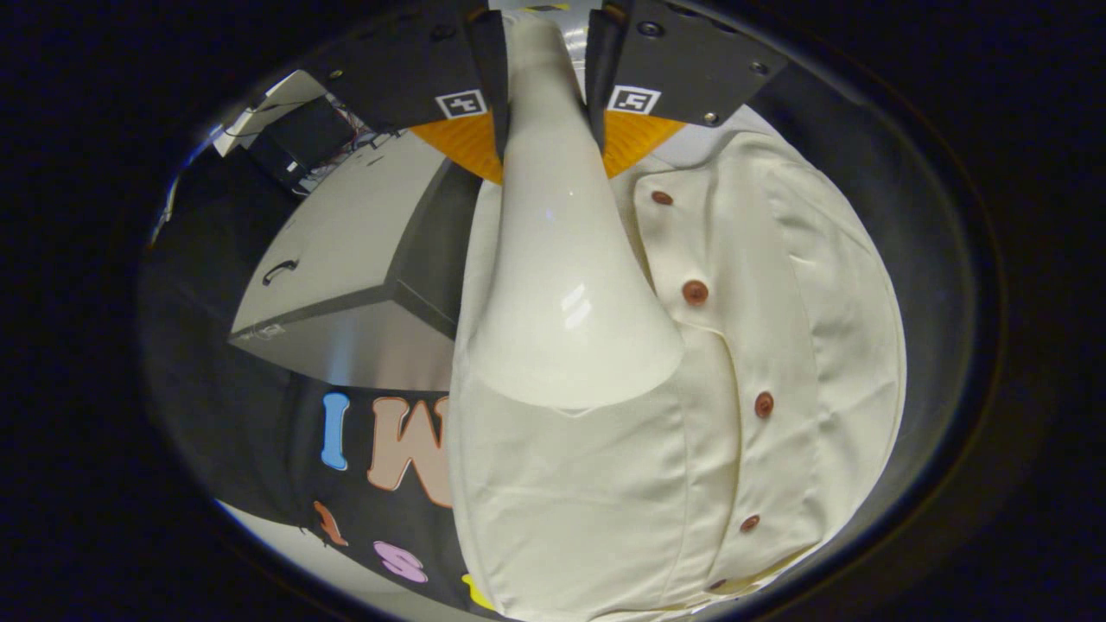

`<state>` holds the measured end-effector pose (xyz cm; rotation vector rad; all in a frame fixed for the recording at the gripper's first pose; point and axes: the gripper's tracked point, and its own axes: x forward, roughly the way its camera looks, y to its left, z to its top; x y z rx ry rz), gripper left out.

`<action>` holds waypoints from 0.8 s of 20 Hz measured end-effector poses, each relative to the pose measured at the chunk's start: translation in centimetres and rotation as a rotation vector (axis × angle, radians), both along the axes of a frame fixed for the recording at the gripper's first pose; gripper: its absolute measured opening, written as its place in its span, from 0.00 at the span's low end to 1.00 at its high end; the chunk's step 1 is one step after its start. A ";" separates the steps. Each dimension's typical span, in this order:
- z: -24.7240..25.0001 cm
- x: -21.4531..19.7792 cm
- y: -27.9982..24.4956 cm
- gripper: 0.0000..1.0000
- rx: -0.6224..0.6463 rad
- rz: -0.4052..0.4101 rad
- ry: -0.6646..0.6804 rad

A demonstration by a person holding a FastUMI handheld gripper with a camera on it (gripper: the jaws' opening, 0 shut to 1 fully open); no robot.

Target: Iron the clothes twice with a garment steamer, once on the left side and once on the right side.

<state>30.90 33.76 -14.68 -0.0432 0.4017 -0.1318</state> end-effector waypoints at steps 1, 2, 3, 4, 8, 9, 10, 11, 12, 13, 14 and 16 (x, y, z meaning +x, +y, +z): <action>-0.5 0.1 -0.2 0.37 0.005 -0.007 -0.004; -1.0 0.0 -0.5 0.37 0.012 -0.014 -0.001; -1.6 -0.1 -0.9 0.37 0.015 -0.020 0.005; -2.2 -0.2 -1.3 0.37 0.011 -0.024 0.012; -5.2 -0.6 -2.8 0.37 0.015 -0.031 0.062; -5.8 -0.7 -3.1 0.37 0.017 -0.031 0.071; -6.5 -0.9 -3.6 0.37 0.017 -0.030 0.083; -7.2 -0.9 -4.0 0.37 0.016 -0.032 0.093; -7.8 -1.1 -4.4 0.37 0.014 -0.034 0.105; -8.5 -1.3 -4.5 0.37 0.015 -0.034 0.116; -9.3 -1.6 -4.8 0.37 0.015 -0.035 0.130; -10.6 -2.5 -5.1 0.37 0.017 -0.025 0.154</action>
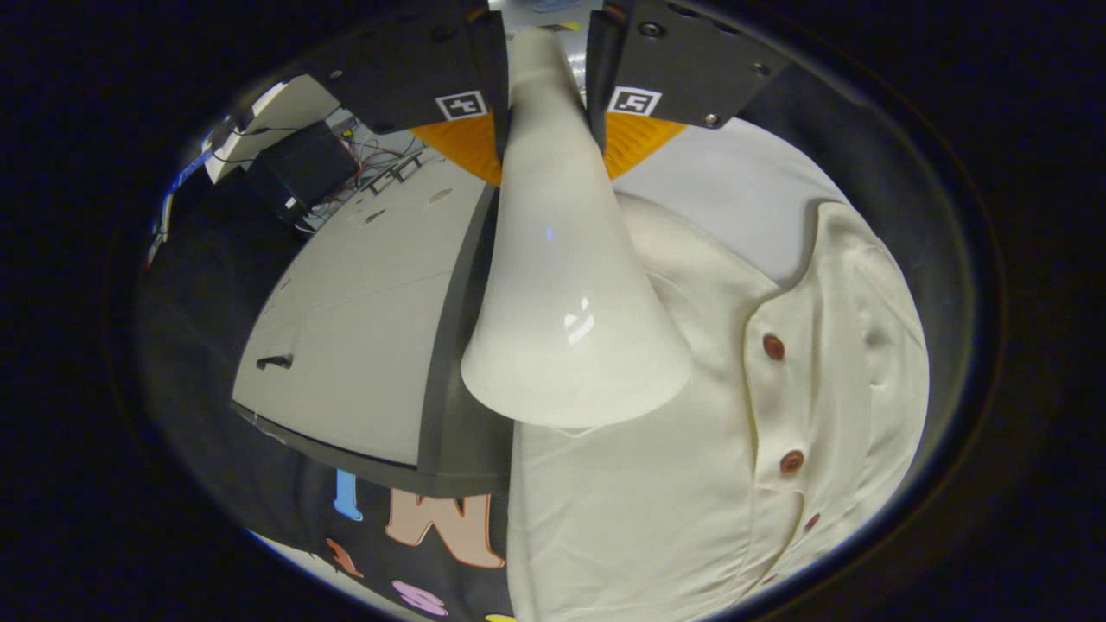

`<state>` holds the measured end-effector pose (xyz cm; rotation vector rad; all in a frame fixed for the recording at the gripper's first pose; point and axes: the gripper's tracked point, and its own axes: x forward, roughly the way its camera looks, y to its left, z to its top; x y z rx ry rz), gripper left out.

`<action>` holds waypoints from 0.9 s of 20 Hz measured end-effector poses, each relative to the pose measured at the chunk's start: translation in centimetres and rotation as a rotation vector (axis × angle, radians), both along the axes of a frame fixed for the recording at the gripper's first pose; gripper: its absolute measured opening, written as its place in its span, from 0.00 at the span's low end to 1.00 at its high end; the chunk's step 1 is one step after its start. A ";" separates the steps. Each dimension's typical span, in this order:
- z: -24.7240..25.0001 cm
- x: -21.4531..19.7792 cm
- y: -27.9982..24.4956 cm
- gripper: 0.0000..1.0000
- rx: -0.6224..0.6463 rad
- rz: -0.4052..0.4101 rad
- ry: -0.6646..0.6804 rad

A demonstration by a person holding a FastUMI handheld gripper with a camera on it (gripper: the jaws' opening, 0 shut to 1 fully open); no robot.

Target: Iron the clothes twice with a garment steamer, once on the left side and once on the right side.

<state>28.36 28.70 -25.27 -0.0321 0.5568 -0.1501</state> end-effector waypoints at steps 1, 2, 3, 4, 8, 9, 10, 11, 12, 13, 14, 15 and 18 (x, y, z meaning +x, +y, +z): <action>-0.7 -0.4 0.0 0.37 -0.002 0.013 0.004; -1.6 -0.9 0.0 0.37 -0.006 0.022 0.021; -2.4 -2.0 -0.1 0.37 -0.009 0.028 0.037; -3.3 -3.0 -0.3 0.37 -0.009 0.027 0.052; -5.4 -7.2 -0.2 0.37 0.016 0.023 0.069; -5.6 -8.2 -0.1 0.37 0.020 0.021 0.072; -5.6 -9.2 -0.1 0.37 0.023 0.021 0.073; -5.4 -10.0 0.1 0.37 0.025 0.026 0.068; -5.1 -10.7 0.2 0.37 0.027 0.028 0.066; -4.6 -11.2 0.3 0.37 0.029 0.035 0.059; -4.0 -11.6 0.6 0.37 0.033 0.043 0.052; -3.1 -12.1 0.9 0.37 0.033 0.057 0.043; -0.5 -13.8 1.4 0.37 0.038 0.075 0.035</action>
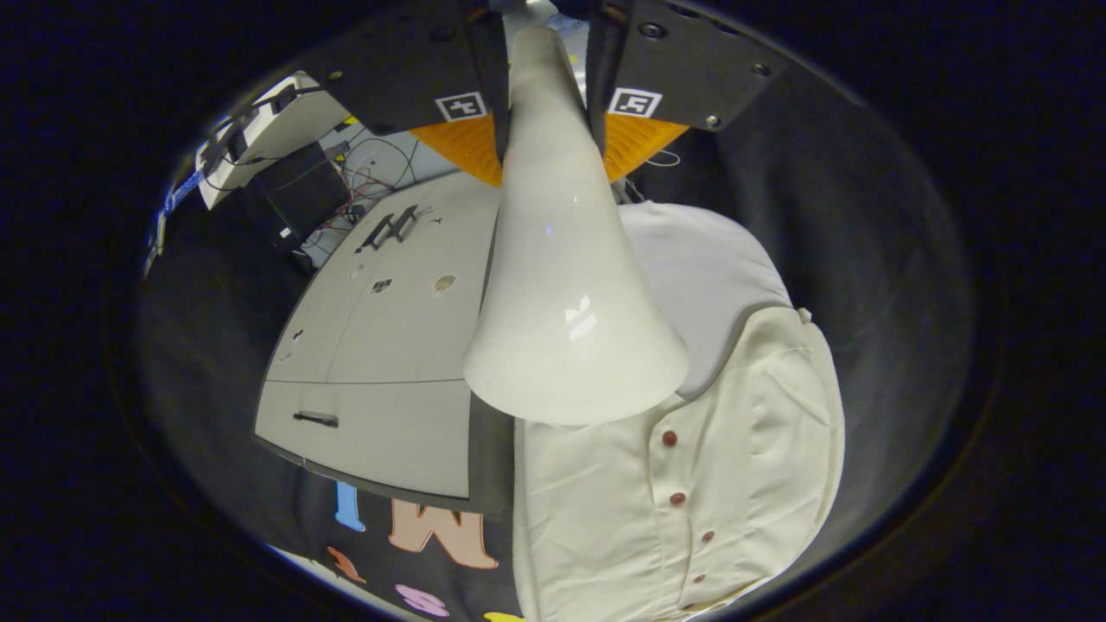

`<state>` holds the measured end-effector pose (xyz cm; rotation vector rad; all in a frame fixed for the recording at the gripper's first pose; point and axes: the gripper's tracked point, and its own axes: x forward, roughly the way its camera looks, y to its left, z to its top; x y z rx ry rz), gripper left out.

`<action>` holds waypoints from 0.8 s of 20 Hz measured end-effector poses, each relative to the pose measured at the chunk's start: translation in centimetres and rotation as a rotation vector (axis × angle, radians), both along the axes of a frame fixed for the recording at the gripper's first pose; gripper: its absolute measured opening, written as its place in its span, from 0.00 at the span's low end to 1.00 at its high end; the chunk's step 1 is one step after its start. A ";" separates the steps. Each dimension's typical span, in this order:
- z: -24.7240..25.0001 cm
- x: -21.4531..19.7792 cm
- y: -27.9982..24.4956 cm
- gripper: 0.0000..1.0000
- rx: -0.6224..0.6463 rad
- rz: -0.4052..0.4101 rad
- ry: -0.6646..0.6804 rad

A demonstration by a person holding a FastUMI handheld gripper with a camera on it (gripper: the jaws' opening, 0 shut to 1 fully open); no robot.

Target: Iron the clothes twice with a garment steamer, once on the left side and once on the right side.

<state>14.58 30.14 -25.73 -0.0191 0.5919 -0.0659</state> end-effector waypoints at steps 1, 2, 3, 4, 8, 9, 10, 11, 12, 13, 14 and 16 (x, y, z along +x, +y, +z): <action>1.3 -0.5 0.1 0.37 0.002 0.007 -0.017; 2.7 -1.0 0.4 0.37 0.000 0.017 -0.035; 4.2 -1.5 0.7 0.37 -0.008 0.028 -0.054; 5.8 -2.1 1.0 0.37 -0.017 0.045 -0.078; 12.5 -4.1 2.5 0.37 -0.048 0.115 -0.179; 13.7 -3.9 2.7 0.37 -0.050 0.120 -0.197; 15.3 -4.2 3.0 0.37 -0.056 0.127 -0.225; 16.9 -4.4 3.2 0.37 -0.057 0.131 -0.245; 18.4 -4.5 3.5 0.36 -0.059 0.139 -0.273; 20.2 -4.8 3.8 0.36 -0.064 0.155 -0.307; 22.1 -4.8 4.1 0.36 -0.061 0.163 -0.343; 25.8 -5.5 4.0 0.36 -0.057 0.179 -0.410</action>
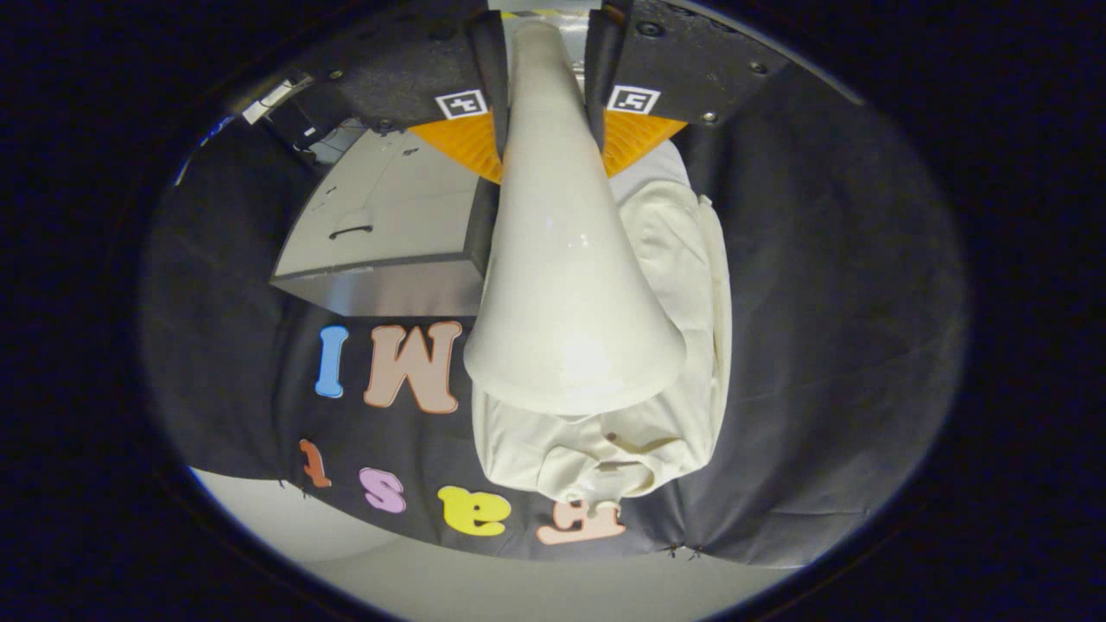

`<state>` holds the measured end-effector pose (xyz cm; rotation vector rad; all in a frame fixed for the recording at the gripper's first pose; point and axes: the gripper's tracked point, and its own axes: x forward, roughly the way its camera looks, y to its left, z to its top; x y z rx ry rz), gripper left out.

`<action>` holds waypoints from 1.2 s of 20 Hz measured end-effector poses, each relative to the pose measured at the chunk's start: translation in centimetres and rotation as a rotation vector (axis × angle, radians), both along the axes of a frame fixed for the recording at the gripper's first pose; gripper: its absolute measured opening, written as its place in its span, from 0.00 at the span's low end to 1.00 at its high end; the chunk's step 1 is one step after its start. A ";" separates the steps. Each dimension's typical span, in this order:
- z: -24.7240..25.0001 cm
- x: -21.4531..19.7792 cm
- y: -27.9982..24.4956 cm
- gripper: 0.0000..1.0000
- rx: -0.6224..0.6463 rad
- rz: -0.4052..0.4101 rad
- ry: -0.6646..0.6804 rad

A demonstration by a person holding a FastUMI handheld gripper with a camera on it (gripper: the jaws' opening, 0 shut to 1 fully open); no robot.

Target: Iron the clothes twice with a garment steamer, once on the left side and once on the right side.

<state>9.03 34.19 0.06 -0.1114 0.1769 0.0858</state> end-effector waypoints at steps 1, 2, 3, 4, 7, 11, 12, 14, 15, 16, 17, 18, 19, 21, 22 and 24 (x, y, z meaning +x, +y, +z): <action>1.6 -0.3 -0.3 0.36 0.007 0.005 -0.024; 3.3 -0.5 -0.5 0.36 0.017 0.010 -0.055; 4.5 -0.8 -0.8 0.36 0.025 0.015 -0.070; 5.9 -1.2 -1.3 0.36 0.031 0.019 -0.089; 8.7 -2.8 -3.5 0.36 0.044 0.014 -0.137; 10.5 -4.4 -8.0 0.36 0.072 -0.022 -0.176; 10.6 -4.8 -9.3 0.36 0.074 -0.039 -0.179; 10.5 -5.2 -11.5 0.36 0.074 -0.060 -0.180; 10.3 -5.3 -12.5 0.36 0.075 -0.068 -0.177; 10.1 -5.3 -13.5 0.36 0.080 -0.077 -0.166; 9.6 -5.2 -14.3 0.36 0.087 -0.083 -0.152; 9.3 -5.2 -15.0 0.36 0.088 -0.085 -0.146; 9.0 -5.1 -15.6 0.36 0.083 -0.086 -0.139; 8.4 -5.3 -16.5 0.36 0.076 -0.087 -0.132; 8.2 -5.3 -16.8 0.36 0.084 -0.089 -0.137; 8.1 -5.4 -16.8 0.36 0.105 -0.086 -0.147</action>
